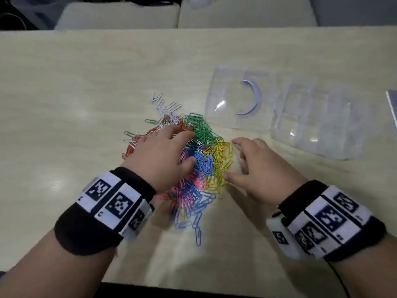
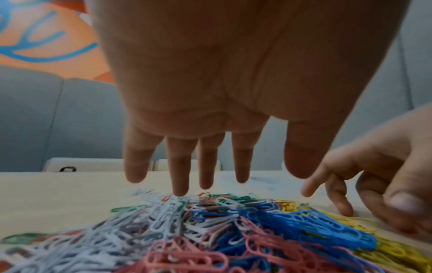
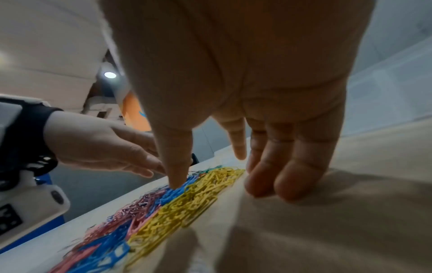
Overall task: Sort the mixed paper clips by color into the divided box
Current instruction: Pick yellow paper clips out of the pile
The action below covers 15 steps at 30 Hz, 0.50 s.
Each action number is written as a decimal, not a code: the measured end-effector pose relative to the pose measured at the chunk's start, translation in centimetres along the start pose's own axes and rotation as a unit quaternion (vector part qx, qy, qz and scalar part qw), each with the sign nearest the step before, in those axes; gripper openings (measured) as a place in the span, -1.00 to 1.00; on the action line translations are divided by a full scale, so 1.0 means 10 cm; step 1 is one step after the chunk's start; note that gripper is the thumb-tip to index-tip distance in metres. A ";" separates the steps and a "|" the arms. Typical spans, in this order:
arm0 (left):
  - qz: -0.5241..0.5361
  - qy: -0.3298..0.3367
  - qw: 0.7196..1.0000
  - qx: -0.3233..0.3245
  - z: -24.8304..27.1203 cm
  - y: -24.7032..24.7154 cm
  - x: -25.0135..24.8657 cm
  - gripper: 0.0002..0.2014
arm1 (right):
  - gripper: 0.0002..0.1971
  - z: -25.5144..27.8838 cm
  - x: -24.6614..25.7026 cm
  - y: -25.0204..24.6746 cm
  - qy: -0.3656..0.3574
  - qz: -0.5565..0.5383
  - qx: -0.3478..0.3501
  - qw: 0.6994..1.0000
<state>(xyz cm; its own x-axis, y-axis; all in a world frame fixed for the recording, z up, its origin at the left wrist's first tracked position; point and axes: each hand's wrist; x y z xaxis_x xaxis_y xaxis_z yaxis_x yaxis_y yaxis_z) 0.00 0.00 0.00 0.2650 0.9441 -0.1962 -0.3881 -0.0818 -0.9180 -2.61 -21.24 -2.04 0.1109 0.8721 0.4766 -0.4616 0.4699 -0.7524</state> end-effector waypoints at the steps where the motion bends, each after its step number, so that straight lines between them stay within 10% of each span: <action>1: -0.004 0.014 1.000 -0.006 0.01 0.05 0.01 -0.40 | -0.17 0.00 -0.02 0.04 -0.006 0.007 -0.006 1.000; 15: -0.038 -0.009 0.997 -0.072 0.20 0.28 -0.08 -0.41 | -0.12 0.06 0.19 0.26 -0.031 0.140 -0.067 0.987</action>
<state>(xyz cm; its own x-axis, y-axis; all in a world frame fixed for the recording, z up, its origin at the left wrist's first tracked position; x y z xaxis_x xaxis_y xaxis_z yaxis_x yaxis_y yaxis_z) -3.07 -0.38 -1.67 0.2721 0.9550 -0.1183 -0.2358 -0.0530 -0.9703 -4.07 -18.46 -2.82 -0.0597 0.9622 0.2658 -0.3457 0.2298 -0.9097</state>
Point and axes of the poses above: each hand's wrist, its own z-axis away from the middle knuckle, its own y-axis out of the palm, x = y × z, and after that the axes turned 3 degrees about y, right-handed
